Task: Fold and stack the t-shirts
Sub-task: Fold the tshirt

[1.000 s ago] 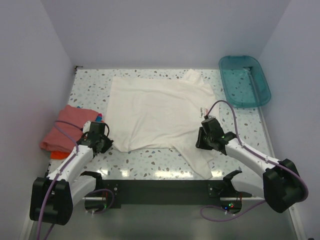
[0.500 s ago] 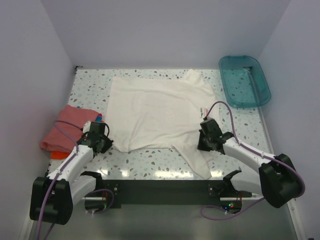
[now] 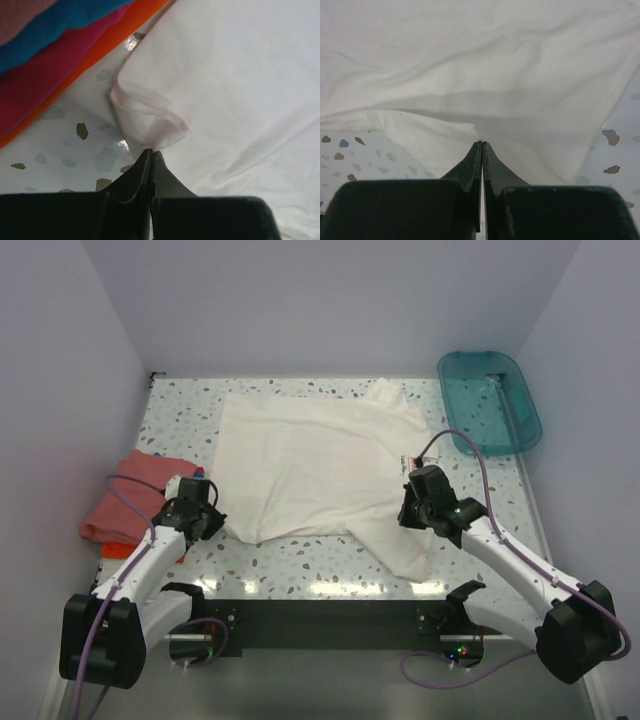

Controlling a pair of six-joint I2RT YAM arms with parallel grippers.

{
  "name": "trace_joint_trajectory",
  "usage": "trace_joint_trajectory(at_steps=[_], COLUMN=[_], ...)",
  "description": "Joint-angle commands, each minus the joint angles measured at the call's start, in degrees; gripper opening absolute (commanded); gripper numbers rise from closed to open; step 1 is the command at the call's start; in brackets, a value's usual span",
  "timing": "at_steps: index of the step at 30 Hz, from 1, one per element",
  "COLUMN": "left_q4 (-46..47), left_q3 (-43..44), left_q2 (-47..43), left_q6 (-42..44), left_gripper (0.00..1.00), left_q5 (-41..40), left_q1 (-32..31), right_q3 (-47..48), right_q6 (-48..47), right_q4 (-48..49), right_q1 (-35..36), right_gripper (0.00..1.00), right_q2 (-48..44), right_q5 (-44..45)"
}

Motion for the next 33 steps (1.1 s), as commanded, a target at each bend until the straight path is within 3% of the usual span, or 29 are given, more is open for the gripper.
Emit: trace_joint_trajectory(at_steps=[1,11,19,33], left_q4=[1.1,1.0,0.4,2.6], left_q3=[4.4,19.2,30.9,44.4], left_q2=[0.9,13.0,27.0,44.7], left_q6=[1.3,0.1,-0.2,3.9], left_gripper=[0.00,0.00,0.00,0.00], left_q5=[-0.1,-5.1,-7.7,-5.7], left_q1=[0.2,0.2,1.7,4.8], right_q3=[8.3,28.4,41.8,55.2], right_q6=[-4.8,-18.8,-28.6,-35.8], right_q4=[-0.9,5.2,10.7,11.2], right_q1=[0.0,-0.9,-1.3,-2.5], right_gripper=[0.00,0.00,0.00,0.00], right_q2=[3.7,22.3,37.4,47.1], right_q5=[4.9,13.4,12.9,17.6])
